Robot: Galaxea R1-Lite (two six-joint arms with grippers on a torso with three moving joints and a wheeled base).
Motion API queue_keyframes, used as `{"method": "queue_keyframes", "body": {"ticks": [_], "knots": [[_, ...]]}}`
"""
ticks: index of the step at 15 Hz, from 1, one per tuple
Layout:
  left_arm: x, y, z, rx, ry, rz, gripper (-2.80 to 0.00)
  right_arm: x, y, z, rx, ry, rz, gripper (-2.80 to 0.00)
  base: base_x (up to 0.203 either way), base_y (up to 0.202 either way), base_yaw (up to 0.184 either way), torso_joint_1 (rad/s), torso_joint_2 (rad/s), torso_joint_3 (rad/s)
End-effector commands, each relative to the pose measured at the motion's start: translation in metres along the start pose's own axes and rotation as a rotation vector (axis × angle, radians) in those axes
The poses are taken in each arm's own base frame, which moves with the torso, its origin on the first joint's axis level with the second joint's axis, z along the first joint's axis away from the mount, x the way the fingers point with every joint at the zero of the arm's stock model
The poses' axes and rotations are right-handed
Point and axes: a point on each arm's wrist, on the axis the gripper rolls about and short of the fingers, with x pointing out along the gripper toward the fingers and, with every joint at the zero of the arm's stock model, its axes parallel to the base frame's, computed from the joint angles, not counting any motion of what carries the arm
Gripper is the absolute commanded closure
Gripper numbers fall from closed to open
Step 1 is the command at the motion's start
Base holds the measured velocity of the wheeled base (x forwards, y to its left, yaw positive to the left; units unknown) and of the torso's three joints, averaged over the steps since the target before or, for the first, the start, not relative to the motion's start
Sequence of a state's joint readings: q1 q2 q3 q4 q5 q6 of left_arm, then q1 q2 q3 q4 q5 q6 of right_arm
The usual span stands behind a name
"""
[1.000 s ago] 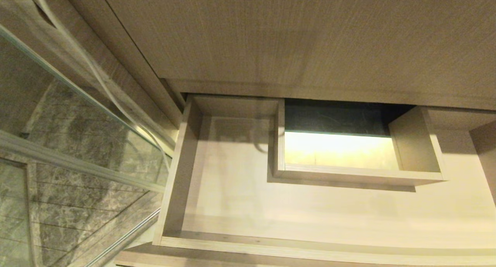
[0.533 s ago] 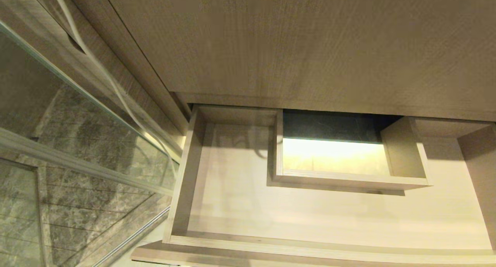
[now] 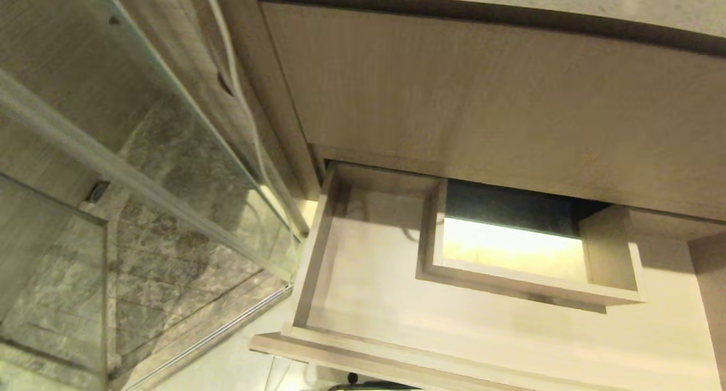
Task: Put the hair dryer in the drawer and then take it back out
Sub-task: Pick up the hairdryer
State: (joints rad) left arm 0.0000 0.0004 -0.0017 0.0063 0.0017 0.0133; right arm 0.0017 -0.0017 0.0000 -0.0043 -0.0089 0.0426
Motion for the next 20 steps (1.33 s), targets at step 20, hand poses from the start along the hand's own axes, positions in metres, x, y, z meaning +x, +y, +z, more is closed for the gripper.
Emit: {"method": "queue_keyframes", "body": {"ticks": [20], "knots": [[0.0000, 0.0000, 0.0000, 0.004, 0.000, 0.000, 0.00, 0.0001, 0.0000, 0.0002, 0.002, 0.000, 0.001, 0.00, 0.001, -0.004, 0.077, 0.130, -0.21, -0.100]]}}
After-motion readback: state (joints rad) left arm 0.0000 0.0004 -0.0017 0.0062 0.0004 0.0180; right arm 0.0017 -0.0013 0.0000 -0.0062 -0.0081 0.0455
